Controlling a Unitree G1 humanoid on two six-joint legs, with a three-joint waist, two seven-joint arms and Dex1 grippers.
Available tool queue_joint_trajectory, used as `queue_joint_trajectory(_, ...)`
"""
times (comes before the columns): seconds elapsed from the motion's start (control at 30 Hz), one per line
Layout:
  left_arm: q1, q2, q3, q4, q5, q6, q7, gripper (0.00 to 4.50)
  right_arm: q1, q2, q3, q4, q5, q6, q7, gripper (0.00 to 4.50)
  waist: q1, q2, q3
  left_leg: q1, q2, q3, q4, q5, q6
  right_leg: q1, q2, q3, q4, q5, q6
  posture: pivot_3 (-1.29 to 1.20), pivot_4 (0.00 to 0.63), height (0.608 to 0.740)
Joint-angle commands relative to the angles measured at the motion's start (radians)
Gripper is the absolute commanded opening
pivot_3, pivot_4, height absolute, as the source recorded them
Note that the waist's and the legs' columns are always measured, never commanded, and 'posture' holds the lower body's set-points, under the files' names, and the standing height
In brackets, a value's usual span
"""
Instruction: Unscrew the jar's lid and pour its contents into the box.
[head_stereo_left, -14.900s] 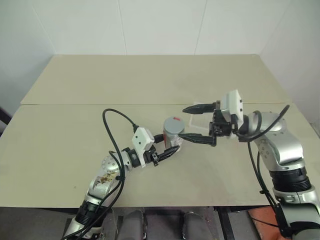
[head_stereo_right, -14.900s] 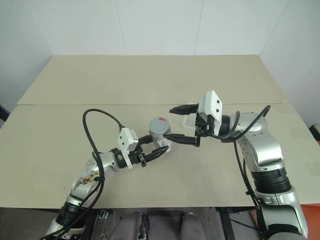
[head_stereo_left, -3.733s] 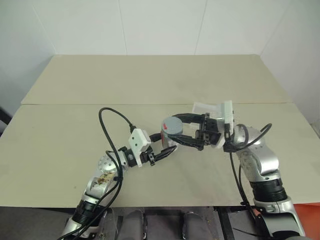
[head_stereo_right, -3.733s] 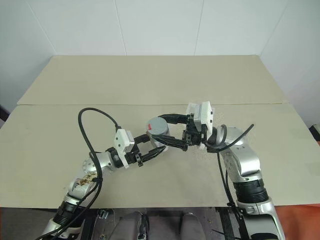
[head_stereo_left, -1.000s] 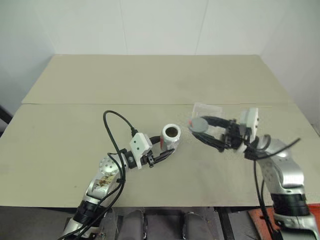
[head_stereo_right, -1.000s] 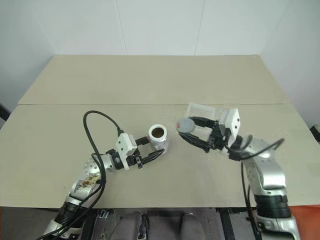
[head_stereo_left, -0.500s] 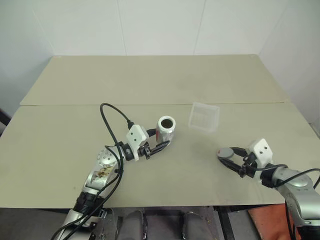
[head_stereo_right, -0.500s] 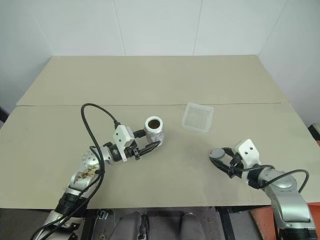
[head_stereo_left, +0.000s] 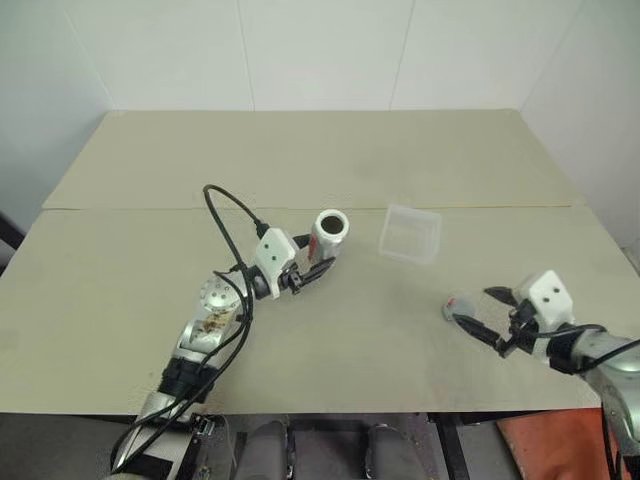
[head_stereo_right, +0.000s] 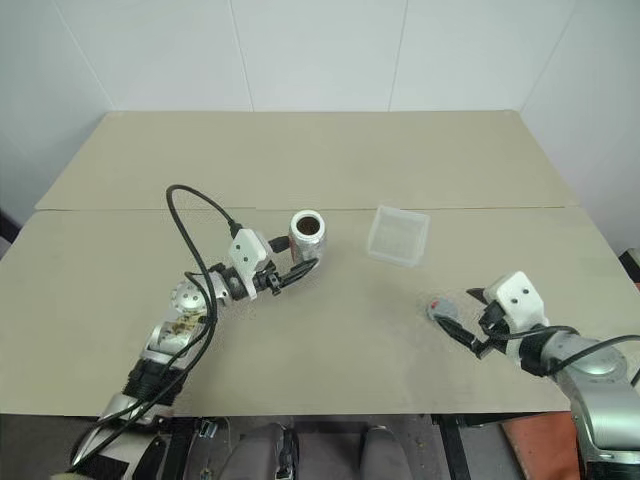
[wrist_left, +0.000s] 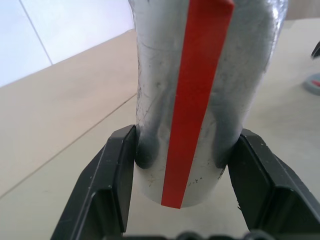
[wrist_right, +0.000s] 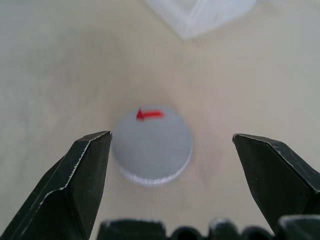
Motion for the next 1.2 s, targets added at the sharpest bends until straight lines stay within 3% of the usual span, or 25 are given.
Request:
queue_joint_trajectory(0.03,-0.108,-0.009,-0.012,0.11,0.043,-0.073,0.0,2.43,-0.011,-0.043,-0.092,-0.086,0.052,-0.022,0.044,4.49,0.002,0.0,0.0,0.0,0.0,0.0,0.0,0.0,0.0,0.0,0.0,0.0,0.0,0.0,0.0,0.0,0.15,0.74)
queue_joint_trajectory(0.27,-0.444,-0.076,-0.065,0.568,0.181,-0.212,0.055,2.43,-0.052,-0.05,-0.093,-0.164,0.042,0.041,-0.024,4.49,0.008,-0.003,0.002,-0.002,-0.001,0.0,0.001,0.0,0.0,0.001,0.0,-0.002,-0.002,0.0,0.001,0.0,0.15,0.74)
queue_joint_trajectory(0.4,-0.623,-0.099,-0.15,0.823,0.343,-0.316,0.175,2.43,-0.048,-0.027,-0.079,-0.199,0.033,0.06,-0.072,4.49,0.009,-0.005,0.003,-0.004,-0.001,0.002,0.001,0.0,0.0,-0.001,0.0,-0.003,-0.003,0.0,0.001,0.0,0.15,0.74)
queue_joint_trajectory(0.53,-0.773,-0.174,-0.206,1.0,0.455,-0.3,0.334,2.43,-0.011,0.002,-0.064,-0.241,0.007,0.055,-0.113,4.49,0.013,-0.008,0.004,-0.007,-0.001,0.004,0.002,0.0,0.0,-0.002,0.0,-0.004,-0.003,0.0,0.002,0.0,0.15,0.74)
queue_joint_trajectory(0.97,-0.941,-0.282,-0.532,1.153,0.906,-0.245,0.901,2.43,0.066,0.082,-0.042,-0.368,-0.034,0.089,-0.229,4.49,0.015,-0.011,0.007,-0.01,-0.001,0.003,0.005,0.0,0.001,-0.004,0.0,-0.004,-0.002,0.001,0.003,0.0,0.15,0.74)
queue_joint_trajectory(1.2,-0.989,-0.306,-0.729,1.177,1.13,-0.215,1.123,2.43,0.105,0.113,-0.034,-0.45,-0.037,0.136,-0.27,4.49,0.025,-0.012,0.007,-0.01,-0.001,0.004,0.005,0.0,0.001,-0.004,0.0,-0.004,-0.002,0.0,0.003,0.0,0.15,0.74)
